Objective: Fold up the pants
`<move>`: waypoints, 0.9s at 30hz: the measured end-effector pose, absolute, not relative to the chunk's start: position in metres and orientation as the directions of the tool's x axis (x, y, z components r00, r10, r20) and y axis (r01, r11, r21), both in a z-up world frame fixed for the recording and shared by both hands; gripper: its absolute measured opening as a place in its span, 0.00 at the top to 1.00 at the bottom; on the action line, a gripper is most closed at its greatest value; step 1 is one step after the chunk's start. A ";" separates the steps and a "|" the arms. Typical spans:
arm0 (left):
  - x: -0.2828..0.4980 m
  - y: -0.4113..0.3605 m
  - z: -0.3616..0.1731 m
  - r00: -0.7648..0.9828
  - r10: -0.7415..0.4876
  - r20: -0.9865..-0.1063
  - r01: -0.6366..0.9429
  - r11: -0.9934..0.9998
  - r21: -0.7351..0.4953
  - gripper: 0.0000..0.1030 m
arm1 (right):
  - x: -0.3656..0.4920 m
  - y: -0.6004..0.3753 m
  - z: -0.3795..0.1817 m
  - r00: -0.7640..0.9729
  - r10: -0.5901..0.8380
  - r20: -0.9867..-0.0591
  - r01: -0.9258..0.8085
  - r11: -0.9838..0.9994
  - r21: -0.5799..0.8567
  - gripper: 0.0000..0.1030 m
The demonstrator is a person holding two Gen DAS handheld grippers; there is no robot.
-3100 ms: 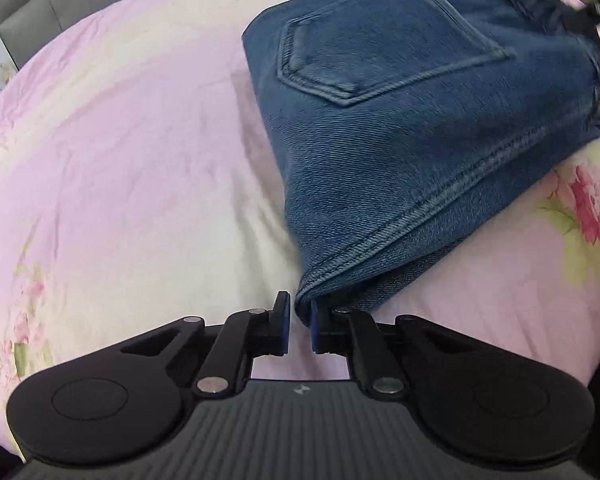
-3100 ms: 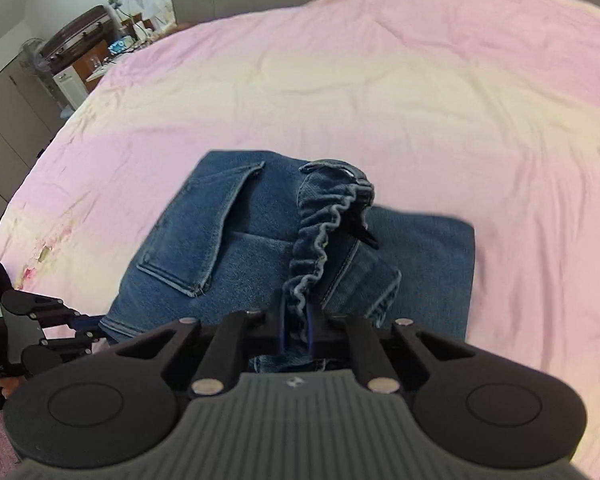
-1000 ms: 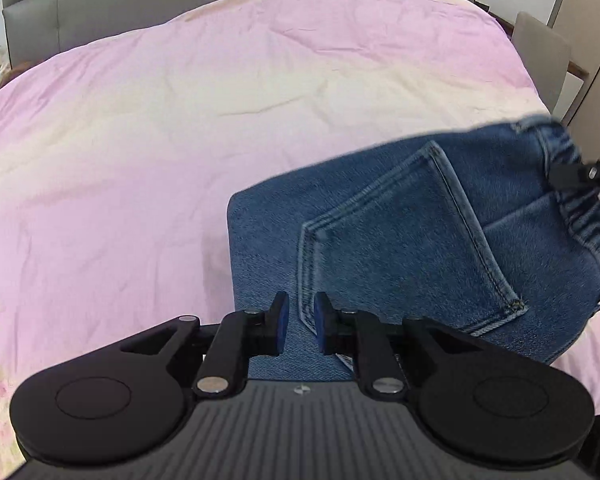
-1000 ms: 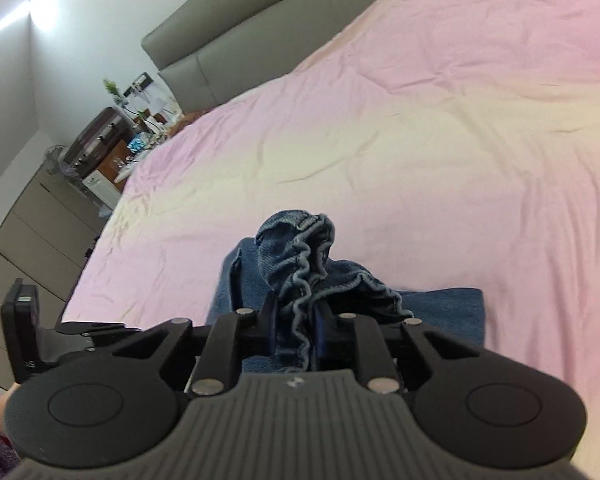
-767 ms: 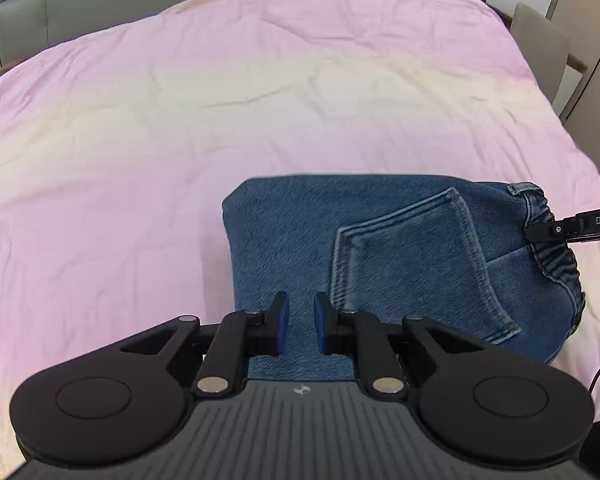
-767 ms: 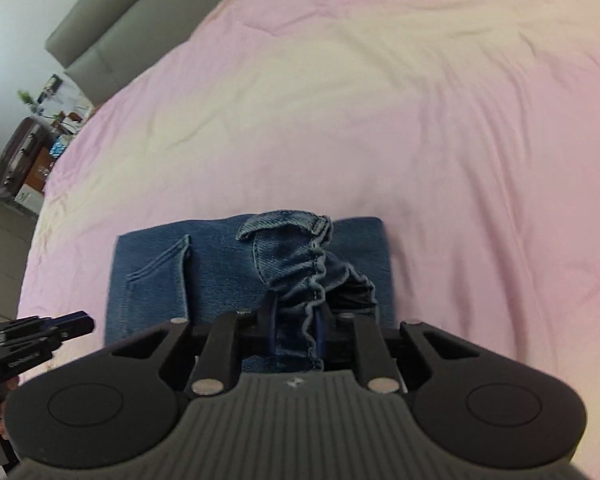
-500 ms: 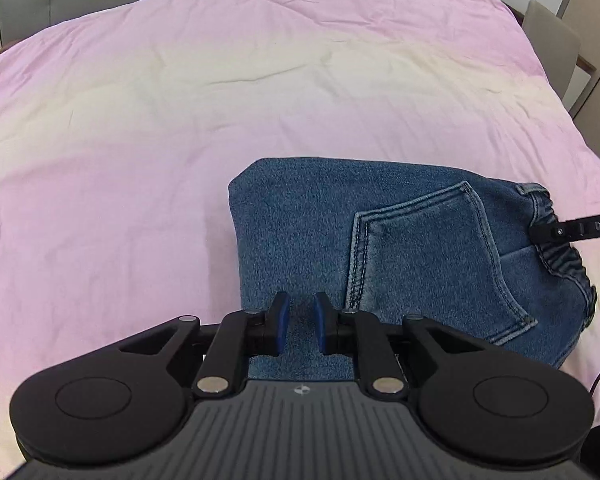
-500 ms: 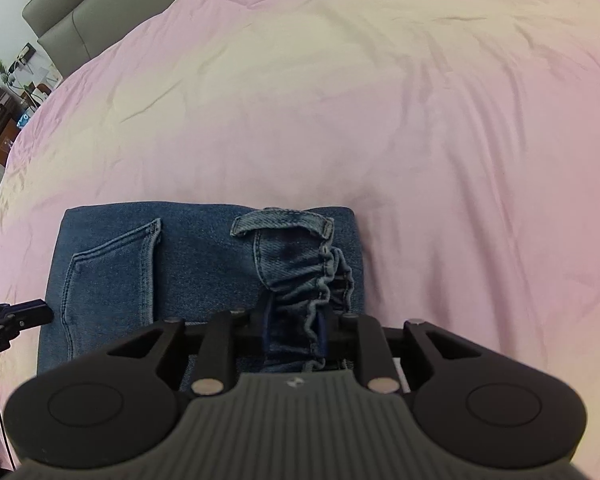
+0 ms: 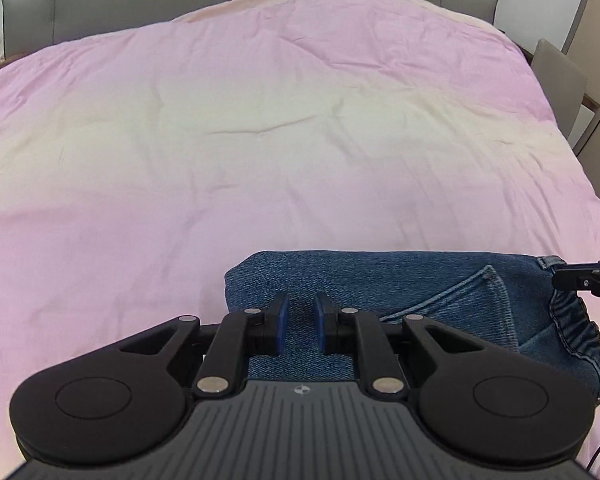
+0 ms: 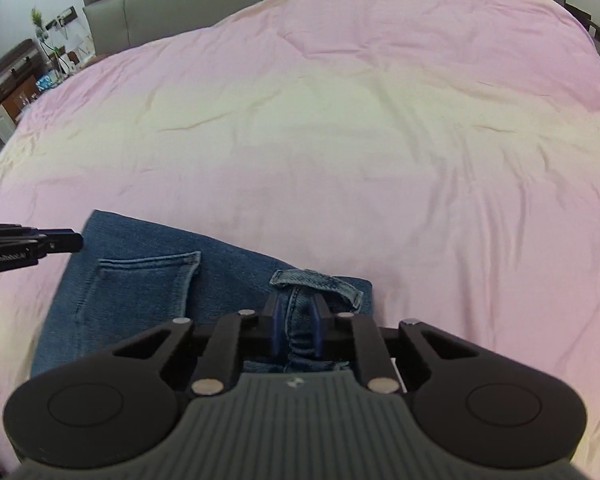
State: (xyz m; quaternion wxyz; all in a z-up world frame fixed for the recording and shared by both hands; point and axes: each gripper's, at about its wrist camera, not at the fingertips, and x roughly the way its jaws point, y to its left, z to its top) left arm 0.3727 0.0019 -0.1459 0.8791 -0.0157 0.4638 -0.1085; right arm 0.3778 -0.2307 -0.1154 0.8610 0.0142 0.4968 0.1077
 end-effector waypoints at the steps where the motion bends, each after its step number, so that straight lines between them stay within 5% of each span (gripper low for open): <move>1: 0.377 0.004 -0.153 0.532 -0.206 -0.821 0.170 0.976 -0.135 0.83 | 0.382 -0.233 -0.125 0.466 0.201 -0.862 -0.156 0.977 0.144 0.90; 7: 0.396 0.016 -0.194 0.433 -0.231 -0.871 0.091 0.973 -0.213 0.84 | 0.398 -0.230 -0.147 0.441 0.188 -0.878 -0.155 0.979 0.132 0.92; 11: 0.385 0.018 -0.179 0.449 -0.185 -0.874 0.111 0.982 -0.151 0.84 | 0.393 -0.222 -0.138 0.442 0.170 -0.881 -0.164 0.981 0.107 0.91; 19: 0.301 0.030 -0.134 0.505 -0.232 -0.831 0.223 0.966 -0.134 0.84 | 0.308 -0.215 -0.091 0.517 0.236 -0.823 -0.255 0.960 0.115 0.85; 27: 0.229 0.033 -0.138 0.505 -0.211 -0.837 0.282 0.957 -0.071 0.82 | 0.246 -0.207 -0.107 0.574 0.201 -0.794 -0.301 0.953 0.024 0.85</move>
